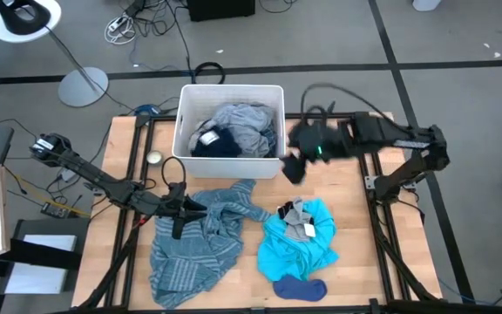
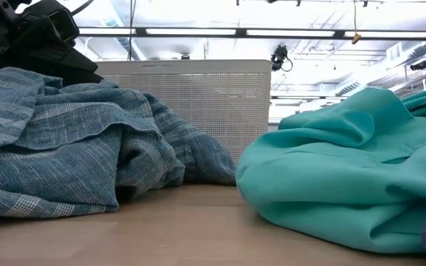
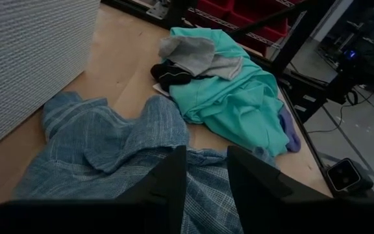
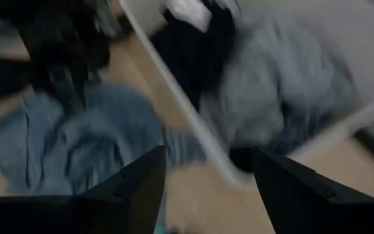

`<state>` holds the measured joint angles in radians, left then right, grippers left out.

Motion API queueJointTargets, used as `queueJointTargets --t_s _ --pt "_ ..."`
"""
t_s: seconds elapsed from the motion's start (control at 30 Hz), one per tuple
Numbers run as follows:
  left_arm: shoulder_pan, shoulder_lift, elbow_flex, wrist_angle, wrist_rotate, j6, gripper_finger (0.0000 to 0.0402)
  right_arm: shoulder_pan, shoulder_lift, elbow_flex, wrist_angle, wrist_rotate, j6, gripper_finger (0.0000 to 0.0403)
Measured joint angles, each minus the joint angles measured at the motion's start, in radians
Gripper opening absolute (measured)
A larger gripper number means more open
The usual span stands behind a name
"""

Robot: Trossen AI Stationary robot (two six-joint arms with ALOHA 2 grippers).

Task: Sort clothes
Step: Put the gray sock into the white laundry bin

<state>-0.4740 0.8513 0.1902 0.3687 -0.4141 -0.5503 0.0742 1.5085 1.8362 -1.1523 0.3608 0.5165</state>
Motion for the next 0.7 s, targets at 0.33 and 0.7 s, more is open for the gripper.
queueJointTargets --t_s 0.33,0.7 --pt "0.000 0.000 0.000 0.006 0.000 -0.002 0.0117 0.341 0.044 -0.133 -0.252 0.066 0.433 0.0229" --pt "0.000 0.000 0.000 0.007 0.000 -0.004 0.0117 0.380 0.048 -0.550 0.091 -0.066 0.593 0.0229"
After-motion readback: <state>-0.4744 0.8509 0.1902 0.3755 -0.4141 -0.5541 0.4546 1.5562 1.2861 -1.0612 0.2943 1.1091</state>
